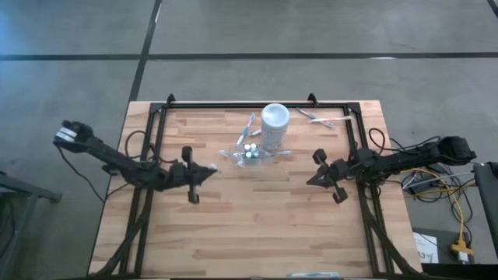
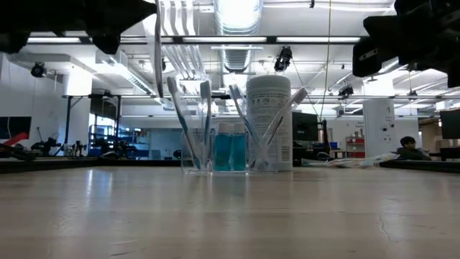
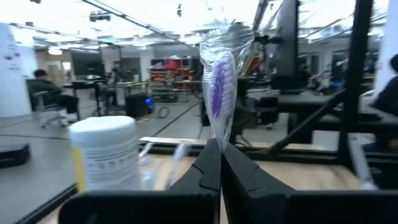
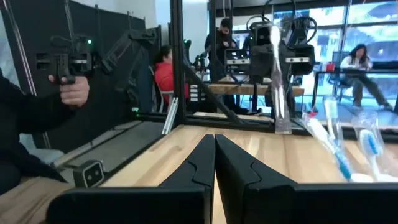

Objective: Pick & Place toothbrushing station
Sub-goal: Put the violet toothbrush into the transparent organizer

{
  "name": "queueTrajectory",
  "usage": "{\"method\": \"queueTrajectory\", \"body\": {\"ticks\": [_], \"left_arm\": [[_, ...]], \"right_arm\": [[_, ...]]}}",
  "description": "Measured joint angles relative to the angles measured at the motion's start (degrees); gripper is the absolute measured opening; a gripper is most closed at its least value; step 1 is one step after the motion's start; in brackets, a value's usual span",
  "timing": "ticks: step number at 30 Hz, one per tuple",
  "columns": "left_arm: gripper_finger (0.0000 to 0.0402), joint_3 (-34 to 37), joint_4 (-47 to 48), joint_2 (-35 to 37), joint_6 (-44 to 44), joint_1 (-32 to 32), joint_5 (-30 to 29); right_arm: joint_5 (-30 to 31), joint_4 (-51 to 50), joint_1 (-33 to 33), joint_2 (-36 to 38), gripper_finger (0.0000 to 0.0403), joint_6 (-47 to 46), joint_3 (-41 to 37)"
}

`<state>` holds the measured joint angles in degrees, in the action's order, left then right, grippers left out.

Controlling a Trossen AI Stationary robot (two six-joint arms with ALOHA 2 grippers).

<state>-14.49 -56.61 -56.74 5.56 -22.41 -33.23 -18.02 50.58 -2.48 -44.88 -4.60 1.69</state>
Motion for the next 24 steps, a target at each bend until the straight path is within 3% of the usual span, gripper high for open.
{"method": "queueTrajectory", "body": {"ticks": [12, 16, 24], "left_arm": [[0.0000, -5.72, 1.08, -7.58, 6.21, 12.24, 0.30], [0.0000, -7.64, 1.00, -10.87, 6.88, 14.87, 2.77], [0.0000, -9.25, -2.16, -18.74, 2.95, 19.97, 4.10]], "right_arm": [[-0.02, 1.75, 0.00, -0.55, 0.0008, 6.57, 0.00], [0.01, 2.06, 0.02, -0.55, 0.0008, 8.86, 0.00], [0.06, 2.12, 0.04, -0.55, 0.0008, 11.89, 0.57]]}}
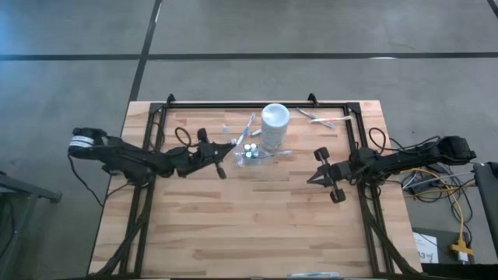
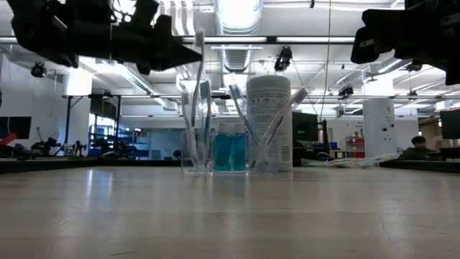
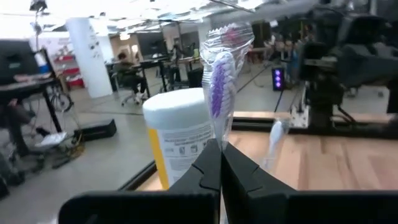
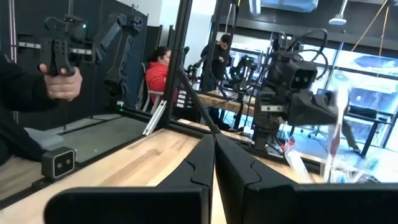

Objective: Pick & Place toothbrushing station
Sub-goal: Put the violet toothbrush into the transparent organizer

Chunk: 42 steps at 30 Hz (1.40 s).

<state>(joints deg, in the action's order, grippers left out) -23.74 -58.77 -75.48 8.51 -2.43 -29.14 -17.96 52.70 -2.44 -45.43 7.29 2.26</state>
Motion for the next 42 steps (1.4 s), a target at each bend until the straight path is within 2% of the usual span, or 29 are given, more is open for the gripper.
{"method": "queueTrajectory", "body": {"ticks": [5, 8, 11, 13, 22, 27, 36, 42], "left_arm": [[0.0000, 0.19, -12.96, -9.58, -2.80, 0.14, -3.76], [0.0000, 0.22, -21.04, -15.24, -2.86, -0.76, -8.51], [0.0000, 0.24, -25.90, -19.71, -3.07, -2.06, -14.17], [0.0000, 0.23, -27.74, -21.72, -3.07, -2.68, -15.47], [0.0000, -2.27, -27.30, -25.20, -5.38, -2.82, -19.81], [0.0000, -2.23, -22.39, -25.66, -8.03, -2.82, -21.21], [0.0001, -2.22, -20.14, -24.79, -5.40, -2.67, -20.40], [0.0038, -2.21, -19.90, -24.79, -5.44, -2.73, -19.68]], "right_arm": [[0.11, 0.01, 0.02, 0.00, 0.0008, -0.03, 0.11], [0.11, 0.01, 0.00, -0.02, 0.0008, -0.22, 0.11], [0.11, 0.02, 0.00, -0.06, 0.0008, -0.79, 0.11], [0.10, -0.03, 0.00, -0.07, 0.0008, -1.16, 0.11], [0.09, -0.14, -0.01, -0.07, 0.0008, -1.31, 0.11], [0.09, -0.17, -0.02, -0.07, 0.0008, -1.31, 0.11], [0.07, -0.14, -0.02, -0.07, 0.0008, -1.13, 0.11], [0.07, 0.11, -0.02, -0.07, 0.0008, -0.44, 0.11]]}}
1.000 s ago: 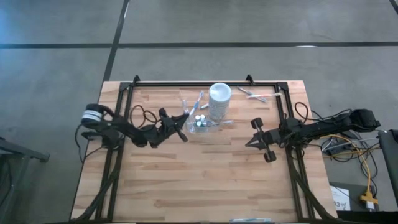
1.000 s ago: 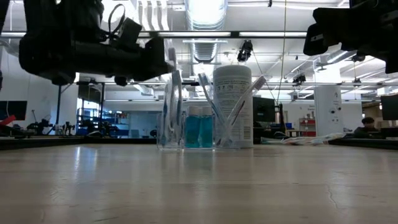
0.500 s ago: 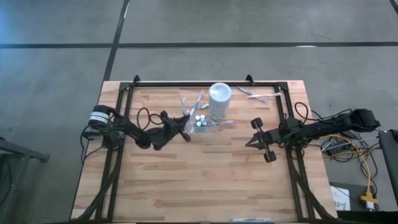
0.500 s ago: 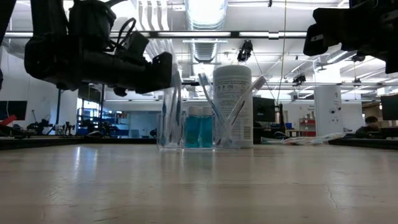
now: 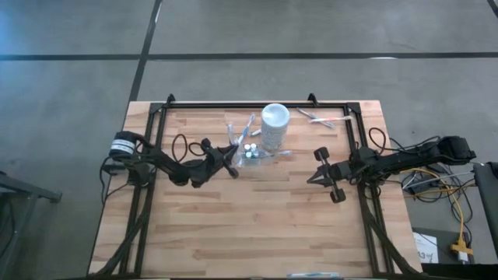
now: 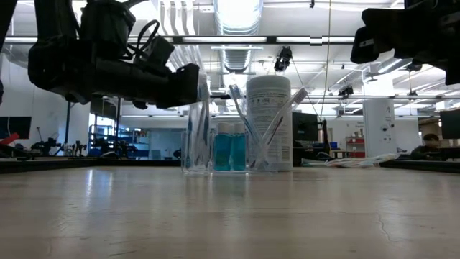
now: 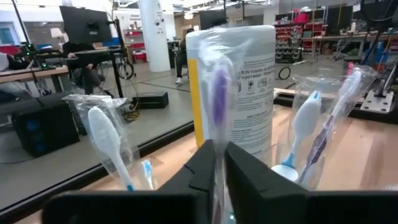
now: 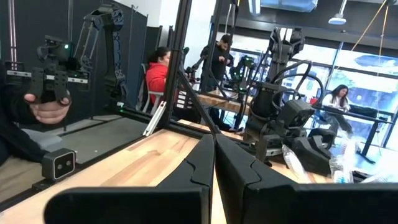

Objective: Pick & Place toothbrushing station
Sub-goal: Put the violet toothbrush into the transparent organizer, then put the orange toothbrush into the transparent organizer

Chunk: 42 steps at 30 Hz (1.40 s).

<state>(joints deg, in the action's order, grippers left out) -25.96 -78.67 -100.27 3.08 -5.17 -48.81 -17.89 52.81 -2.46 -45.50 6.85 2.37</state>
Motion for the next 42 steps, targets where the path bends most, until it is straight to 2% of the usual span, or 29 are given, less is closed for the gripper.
{"method": "queueTrajectory", "body": {"ticks": [10, 14, 19, 23, 26, 30, 33, 36, 39, 41, 42], "left_arm": [[0.0141, 0.04, 0.69, 4.00, -0.08, -0.35, 0.10], [0.0162, 0.04, 3.52, 9.55, 4.68, -1.69, -0.10], [0.0165, 0.04, 7.69, 20.01, 12.05, -5.13, 0.08], [0.0150, -1.56, 21.62, 29.76, 12.87, -7.88, 6.54], [0.0126, -5.65, 39.66, 36.00, 8.07, -8.96, 11.74], [0.0070, -13.57, 63.62, 40.38, 2.29, -9.13, 20.06], [0.0016, -17.39, 72.65, 41.44, 1.73, -9.48, 24.76], [0.0008, -18.59, 73.30, 43.45, 1.10, -9.53, 26.49], [0.0004, -18.40, 74.31, 46.27, 0.94, -9.11, 29.56], [0.0005, -17.67, 75.68, 47.96, 0.35, -9.07, 30.33], [0.0006, -17.24, 76.00, 48.71, 0.07, -9.07, 30.54]], "right_arm": [[-0.13, 0.00, 0.00, 0.00, 0.0008, -0.86, 0.00], [-0.15, -0.30, 0.00, 0.00, 0.0008, -0.86, 0.00], [-0.15, -0.32, 0.00, -0.02, 0.0008, -0.93, 0.00], [1.01, -0.25, 0.11, 0.03, 0.0008, -3.56, 0.00], [1.99, -0.16, 0.11, 0.04, 0.0008, -5.38, 0.00], [2.93, 0.33, 0.13, 0.20, 0.0008, -6.73, 0.00], [2.89, -1.07, 0.39, 1.10, 0.0008, -7.55, 1.29], [2.92, -9.10, 1.57, 2.75, 0.0008, -9.30, 5.20], [3.79, -27.71, 3.18, 4.82, 0.0008, -8.90, 12.36], [9.03, -43.70, 3.79, 5.88, 0.0008, -8.50, 19.17], [13.57, -52.12, 3.85, 6.41, 0.0008, -8.47, 23.13]]}}
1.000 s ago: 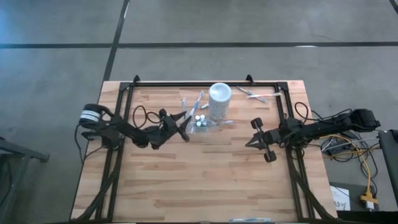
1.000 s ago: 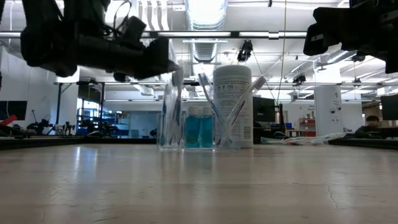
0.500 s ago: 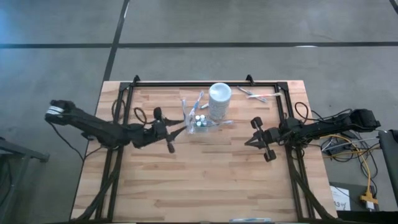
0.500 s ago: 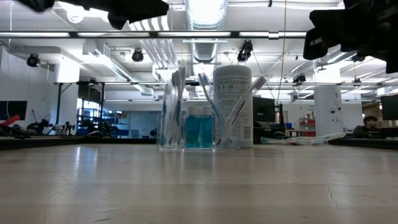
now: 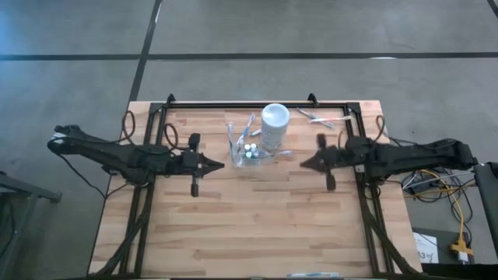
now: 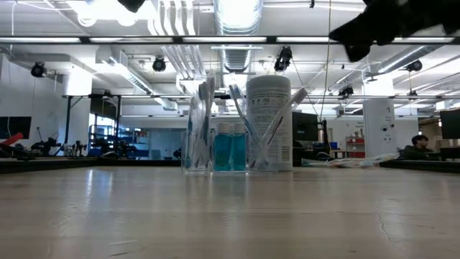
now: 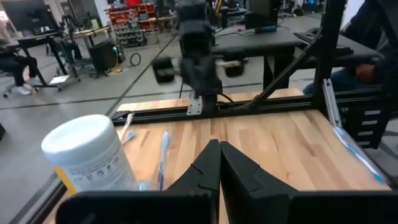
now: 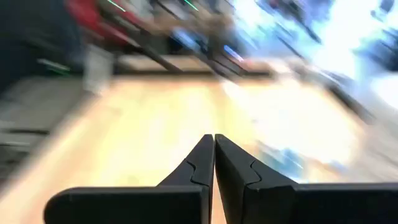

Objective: Pick & Place toothbrushing station
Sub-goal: Put the orange toothbrush into the transparent organizer

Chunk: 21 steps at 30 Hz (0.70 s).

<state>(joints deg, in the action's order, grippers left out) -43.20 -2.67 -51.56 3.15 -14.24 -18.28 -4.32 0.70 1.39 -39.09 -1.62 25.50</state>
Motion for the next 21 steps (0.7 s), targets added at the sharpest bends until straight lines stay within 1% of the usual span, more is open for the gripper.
{"method": "queueTrajectory", "body": {"ticks": [3, 5, 7, 8, 11, 13, 14, 17, 18, 19, 21], "left_arm": [[0.0006, 1.75, 0.19, 1.79, -0.80, 0.00, 0.28], [0.0006, 2.97, 0.16, 2.53, -1.12, 0.00, 0.33], [0.0006, 3.89, -0.23, 2.65, -1.12, 0.00, 0.34], [0.0006, 4.33, -0.60, 2.64, -1.08, 0.00, 0.38], [0.0007, 5.97, -3.28, 2.27, 0.26, 0.00, 0.45], [0.0007, 6.93, -4.53, 2.01, 1.02, 0.00, 0.47], [0.0007, 7.03, -4.58, 1.92, 1.08, 0.00, 0.45], [0.0006, 7.04, -4.89, 1.78, 1.13, 0.00, 0.58], [0.0006, 7.04, -5.14, 1.78, 1.13, 0.00, 0.81], [0.0006, 7.04, -5.29, 1.85, 1.15, 0.00, 0.88], [0.0008, 7.04, -5.47, 2.00, 1.17, 0.00, 0.93]], "right_arm": [[16.62, -22.46, 0.01, -0.09, 0.0008, -1.29, 12.05], [25.66, -36.35, 0.66, -1.70, 0.0008, -3.33, 19.65], [30.59, -47.65, 1.99, -4.14, 0.0008, -4.32, 26.30], [31.49, -52.63, 2.97, -5.54, 0.0008, -4.68, 29.02], [31.52, -63.38, 7.22, -9.51, 0.0008, -4.63, 35.28], [31.13, -65.21, 10.53, -11.15, 0.0008, -3.20, 37.34], [29.38, -64.73, 12.37, -11.45, 0.0008, -1.38, 37.87], [17.26, -62.31, 20.05, -12.54, 0.0008, 6.86, 38.37], [14.54, -62.05, 22.97, -13.33, 0.0008, 9.03, 38.49], [13.10, -62.10, 25.74, -14.34, 0.0008, 10.69, 38.74], [12.82, -63.61, 31.48, -17.12, 0.0008, 13.14, 39.35]]}}
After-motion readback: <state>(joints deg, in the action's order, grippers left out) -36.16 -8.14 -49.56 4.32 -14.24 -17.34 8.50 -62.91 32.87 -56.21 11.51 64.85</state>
